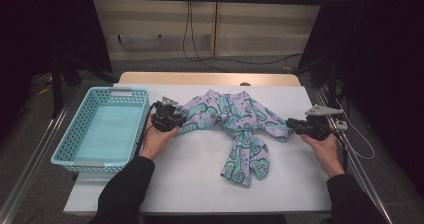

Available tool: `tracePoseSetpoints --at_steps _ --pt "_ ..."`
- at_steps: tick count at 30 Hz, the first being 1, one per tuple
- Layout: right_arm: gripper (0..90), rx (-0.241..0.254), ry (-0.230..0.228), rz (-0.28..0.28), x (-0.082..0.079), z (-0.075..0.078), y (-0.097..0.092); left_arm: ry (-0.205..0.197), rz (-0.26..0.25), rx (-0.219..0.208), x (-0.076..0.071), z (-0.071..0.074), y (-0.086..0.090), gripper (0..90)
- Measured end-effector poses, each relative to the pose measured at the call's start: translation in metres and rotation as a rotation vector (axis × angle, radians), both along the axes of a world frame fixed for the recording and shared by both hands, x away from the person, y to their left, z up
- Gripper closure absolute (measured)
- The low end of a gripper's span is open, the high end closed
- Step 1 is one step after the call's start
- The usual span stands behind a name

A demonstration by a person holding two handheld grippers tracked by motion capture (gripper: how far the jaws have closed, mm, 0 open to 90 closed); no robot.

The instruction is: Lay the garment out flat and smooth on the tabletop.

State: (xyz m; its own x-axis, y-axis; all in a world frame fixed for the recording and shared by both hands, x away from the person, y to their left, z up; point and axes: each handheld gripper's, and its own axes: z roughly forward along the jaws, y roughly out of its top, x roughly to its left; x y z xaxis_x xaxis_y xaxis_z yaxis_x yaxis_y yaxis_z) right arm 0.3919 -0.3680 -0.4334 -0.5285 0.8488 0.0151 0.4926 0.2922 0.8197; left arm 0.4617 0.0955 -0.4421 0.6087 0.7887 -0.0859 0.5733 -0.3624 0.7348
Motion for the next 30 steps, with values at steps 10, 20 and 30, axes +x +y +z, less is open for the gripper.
tracePoseSetpoints --at_steps 10,20,30 --pt "71.4 -0.174 0.061 0.057 0.004 -0.031 0.032 -0.014 -0.034 0.063 -0.002 -0.02 -0.007 44.8" --pt "86.5 -0.132 0.081 0.021 0.019 -0.033 0.025 0.017 -0.03 0.055 -0.007 -0.016 -0.002 88.8" --pt "87.6 -0.026 0.03 0.005 -0.003 -0.005 0.001 0.025 -0.022 -0.067 -0.028 0.005 0.019 89.2"
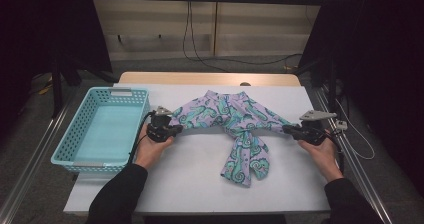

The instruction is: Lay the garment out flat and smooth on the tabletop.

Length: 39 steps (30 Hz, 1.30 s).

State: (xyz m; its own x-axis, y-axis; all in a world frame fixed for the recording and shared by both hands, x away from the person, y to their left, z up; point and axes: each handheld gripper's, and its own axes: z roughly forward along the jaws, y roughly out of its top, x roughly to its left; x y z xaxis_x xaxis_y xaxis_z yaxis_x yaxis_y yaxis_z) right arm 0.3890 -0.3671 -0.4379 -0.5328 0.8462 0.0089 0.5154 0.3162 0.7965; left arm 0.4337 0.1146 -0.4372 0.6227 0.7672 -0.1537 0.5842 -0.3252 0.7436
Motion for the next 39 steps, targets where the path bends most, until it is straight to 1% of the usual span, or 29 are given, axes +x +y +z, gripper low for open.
tracePoseSetpoints --at_steps 1,3,4,5,6,7,8,10,11,12,14,15,16,17,18,19,20,21,22,23,24,26,28,29,30,32,34,36,39 --pt "87.7 0.011 -0.001 0.002 -0.002 0.002 -0.002 -0.008 0.0 0.008 -0.002 0.001 0.001 89.3" --pt "87.7 -0.002 0.011 0.022 -0.006 0.003 -0.003 -0.007 0.031 0.03 -0.005 0.0 0.002 89.2" --pt "87.7 -0.024 0.022 0.022 -0.008 0.002 -0.004 0.019 0.018 0.043 -0.005 -0.002 0.005 89.2" --pt "87.7 -0.026 0.046 0.029 -0.01 -0.001 -0.005 0.025 0.02 0.044 -0.006 -0.005 0.006 89.2" --pt "87.7 -0.029 0.073 0.038 -0.011 -0.005 -0.006 0.026 0.013 0.056 -0.007 -0.006 0.007 89.2" --pt "87.7 -0.054 0.087 0.032 -0.013 -0.008 -0.007 0.03 -0.019 0.084 -0.008 -0.006 0.009 89.2" --pt "87.7 -0.062 0.102 0.034 -0.015 -0.011 -0.009 0.022 -0.019 0.096 -0.011 -0.007 0.008 89.2" --pt "87.7 -0.078 0.122 0.031 -0.019 -0.015 -0.012 0.031 -0.028 0.107 -0.014 -0.007 0.006 89.2" --pt "87.6 -0.086 0.135 0.04 -0.02 -0.017 -0.012 0.026 -0.032 0.108 -0.016 -0.008 0.004 89.2" --pt "87.6 -0.102 0.135 0.044 -0.022 -0.019 -0.013 0.027 -0.042 0.114 -0.017 -0.008 0.004 89.1" --pt "87.5 -0.104 0.134 0.031 -0.024 -0.02 -0.015 0.022 -0.023 0.154 -0.018 -0.011 0.002 89.1" --pt "87.5 -0.117 0.13 0.017 -0.024 -0.019 -0.016 0.018 -0.008 0.18 -0.018 -0.013 0.0 89.1" --pt "87.4 -0.135 0.125 0.007 -0.023 -0.019 -0.018 0.02 -0.004 0.189 -0.018 -0.015 -0.002 89.1" --pt "87.1 -0.13 0.129 -0.005 -0.022 -0.019 -0.021 0.017 -0.012 0.185 -0.018 -0.015 -0.003 88.8" --pt "86.6 -0.114 0.134 -0.01 -0.021 -0.019 -0.024 0.02 -0.017 0.169 -0.018 -0.014 -0.003 87.2" --pt "85.4 -0.1 0.136 -0.006 -0.021 -0.019 -0.025 0.017 -0.024 0.16 -0.018 -0.012 -0.003 84.8" --pt "82.9 -0.094 0.136 0.007 -0.021 -0.019 -0.024 0.021 -0.036 0.132 -0.017 -0.011 -0.002 81.3" --pt "79.5 -0.096 0.134 0.021 -0.022 -0.018 -0.022 0.017 -0.043 0.115 -0.017 -0.009 -0.001 76.3" --pt "75.9 -0.101 0.12 0.024 -0.022 -0.015 -0.02 0.007 -0.037 0.106 -0.016 -0.007 -0.001 70.4" --pt "72.0 -0.093 0.108 0.027 -0.022 -0.013 -0.018 0.003 -0.026 0.083 -0.015 -0.004 -0.002 63.9" --pt "68.9 -0.08 0.094 0.031 -0.021 -0.01 -0.016 -0.007 -0.027 0.061 -0.013 -0.001 -0.001 60.3" --pt "64.3 -0.054 0.06 0.026 -0.016 -0.002 -0.015 -0.034 -0.017 0.046 -0.007 0.004 -0.004 56.4" --pt "58.4 -0.028 0.032 0.009 -0.01 0.004 -0.015 -0.039 -0.009 0.022 0.0 0.006 -0.007 50.8" --pt "58.5 -0.024 0.029 0.001 -0.006 0.006 -0.015 -0.041 0.011 0.005 0.005 0.005 -0.01 50.2" --pt "59.0 -0.022 0.024 -0.006 -0.002 0.007 -0.014 -0.042 0.025 0.012 0.01 0.004 -0.012 48.9" --pt "57.9 -0.014 0.024 -0.031 0.01 0.006 -0.013 -0.042 0.03 0.046 0.023 0.002 -0.017 47.6" --pt "57.1 -0.018 0.037 -0.044 0.025 0.002 -0.01 -0.035 0.055 0.049 0.035 -0.002 -0.022 47.6" --pt "56.4 -0.024 0.048 -0.055 0.04 -0.003 -0.005 -0.028 0.076 0.044 0.048 -0.004 -0.026 47.5" --pt "56.9 -0.029 0.059 -0.052 0.063 -0.008 0.004 -0.034 0.103 0.073 0.064 -0.008 -0.031 47.5"
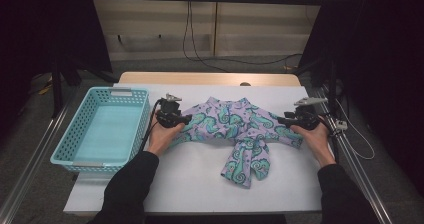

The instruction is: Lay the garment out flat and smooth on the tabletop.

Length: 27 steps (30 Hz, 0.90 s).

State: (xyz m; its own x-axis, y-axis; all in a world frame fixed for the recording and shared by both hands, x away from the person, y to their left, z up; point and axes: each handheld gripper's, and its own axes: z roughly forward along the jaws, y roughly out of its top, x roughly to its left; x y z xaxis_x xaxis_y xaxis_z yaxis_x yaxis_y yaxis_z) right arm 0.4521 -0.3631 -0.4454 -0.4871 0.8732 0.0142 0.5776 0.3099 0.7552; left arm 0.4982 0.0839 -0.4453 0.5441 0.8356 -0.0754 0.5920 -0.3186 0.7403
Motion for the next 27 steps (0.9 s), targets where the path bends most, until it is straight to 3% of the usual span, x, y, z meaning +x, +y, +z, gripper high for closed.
tracePoseSetpoints --at_steps 1,3,6,9,10,11,12,13,15,17,22,27 --pt "57.0 -0.002 0.003 0.0 0.007 -0.001 0.004 0.001 0.017 0.003 0.004 -0.001 -0.001 47.7" --pt "56.6 -0.002 0.012 0.008 0.021 -0.004 0.011 -0.02 0.051 0.059 0.012 -0.004 -0.003 47.4" --pt "58.2 -0.022 0.035 0.021 0.039 -0.01 0.019 0.002 0.066 0.064 0.021 -0.01 -0.002 45.1" --pt "58.4 -0.018 0.067 0.021 0.051 -0.016 0.023 0.051 0.053 0.034 0.025 -0.017 -0.001 45.6" --pt "60.2 -0.005 0.077 0.027 0.054 -0.019 0.023 0.036 0.054 0.053 0.024 -0.017 -0.002 45.6" --pt "62.5 0.007 0.077 0.029 0.055 -0.022 0.023 0.034 0.051 0.064 0.024 -0.016 -0.002 50.5" --pt "69.2 0.02 0.074 0.03 0.055 -0.022 0.023 0.056 0.038 0.037 0.025 -0.015 -0.002 60.6" --pt "76.3 0.031 0.076 0.027 0.056 -0.022 0.022 0.075 0.027 0.033 0.026 -0.014 -0.001 77.2" --pt "86.3 0.049 0.088 0.026 0.061 -0.023 0.02 0.087 0.036 0.018 0.03 -0.014 -0.003 89.3" --pt "90.0 0.049 0.084 0.013 0.063 -0.023 0.018 0.095 0.025 0.018 0.033 -0.013 -0.002 90.0" --pt "90.0 0.084 0.07 -0.024 0.067 -0.026 0.009 0.101 0.059 -0.008 0.043 -0.014 -0.001 90.0" --pt "90.0 0.042 0.064 -0.049 0.076 -0.024 0.007 0.088 0.095 0.006 0.052 -0.012 -0.006 90.0"
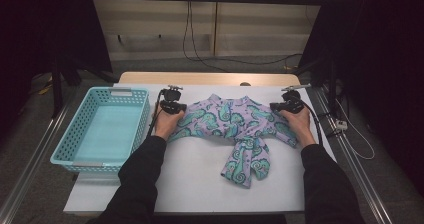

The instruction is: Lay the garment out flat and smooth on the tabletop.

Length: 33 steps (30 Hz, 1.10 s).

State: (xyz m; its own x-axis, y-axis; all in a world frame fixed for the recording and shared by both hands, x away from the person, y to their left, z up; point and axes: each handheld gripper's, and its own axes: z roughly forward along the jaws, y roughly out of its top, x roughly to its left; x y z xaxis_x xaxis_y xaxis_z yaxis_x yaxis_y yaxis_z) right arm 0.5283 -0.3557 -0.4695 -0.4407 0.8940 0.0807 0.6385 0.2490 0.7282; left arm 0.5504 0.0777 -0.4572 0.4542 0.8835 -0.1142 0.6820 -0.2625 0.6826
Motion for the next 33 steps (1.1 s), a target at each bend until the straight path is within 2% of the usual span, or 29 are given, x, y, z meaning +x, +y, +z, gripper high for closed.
tracePoseSetpoints --at_steps 2,5,6,8,10,11,12,14,17,19,21,23,24,26,28,33 --pt "90.0 -0.012 -0.013 -0.001 0.005 0.0 0.004 -0.013 0.017 0.013 0.002 0.002 -0.002 90.0" --pt "90.0 -0.034 -0.022 -0.017 0.013 0.0 0.008 -0.025 0.053 -0.002 0.006 0.003 0.0 90.0" --pt "90.0 -0.05 -0.04 -0.023 0.015 0.0 0.009 -0.028 0.067 0.006 0.007 0.003 0.001 90.0" --pt "90.0 -0.049 -0.042 -0.043 0.018 0.001 0.007 -0.02 0.073 0.006 0.009 0.002 0.006 90.0" --pt "90.0 -0.052 -0.045 -0.051 0.019 0.001 0.004 -0.013 0.082 -0.029 0.008 0.001 0.009 90.0" --pt "90.0 -0.032 -0.044 -0.039 0.019 0.002 0.003 -0.008 0.073 -0.025 0.007 0.001 0.007 89.5" --pt "90.0 -0.025 -0.04 -0.02 0.018 0.003 0.003 -0.014 0.066 -0.014 0.006 0.002 0.005 85.7" --pt "88.2 -0.036 -0.036 0.004 0.013 0.006 0.005 -0.018 0.041 -0.021 0.004 0.004 0.002 76.5" --pt "81.1 -0.008 -0.053 0.015 0.001 0.012 0.004 -0.056 0.014 -0.018 -0.004 0.011 -0.003 58.5" --pt "76.5 -0.01 -0.052 0.032 -0.009 0.014 0.002 -0.079 -0.007 -0.017 -0.011 0.017 -0.004 52.4" --pt "73.4 -0.012 -0.052 0.035 -0.02 0.014 0.0 -0.108 -0.027 -0.04 -0.021 0.023 -0.006 45.5" --pt "69.4 0.006 -0.057 0.045 -0.032 0.016 0.0 -0.133 -0.056 -0.042 -0.032 0.028 -0.007 42.3" --pt "67.4 0.007 -0.063 0.057 -0.039 0.018 0.001 -0.143 -0.069 -0.058 -0.037 0.03 -0.007 41.5" --pt "63.7 -0.018 -0.06 0.083 -0.053 0.023 0.007 -0.149 -0.076 -0.083 -0.05 0.033 -0.007 38.9" --pt "60.9 -0.015 -0.079 0.102 -0.067 0.03 0.012 -0.151 -0.092 -0.106 -0.063 0.033 -0.006 37.8" --pt "60.1 -0.013 -0.111 0.169 -0.102 0.042 0.03 -0.162 -0.147 -0.089 -0.097 0.034 -0.01 35.6"
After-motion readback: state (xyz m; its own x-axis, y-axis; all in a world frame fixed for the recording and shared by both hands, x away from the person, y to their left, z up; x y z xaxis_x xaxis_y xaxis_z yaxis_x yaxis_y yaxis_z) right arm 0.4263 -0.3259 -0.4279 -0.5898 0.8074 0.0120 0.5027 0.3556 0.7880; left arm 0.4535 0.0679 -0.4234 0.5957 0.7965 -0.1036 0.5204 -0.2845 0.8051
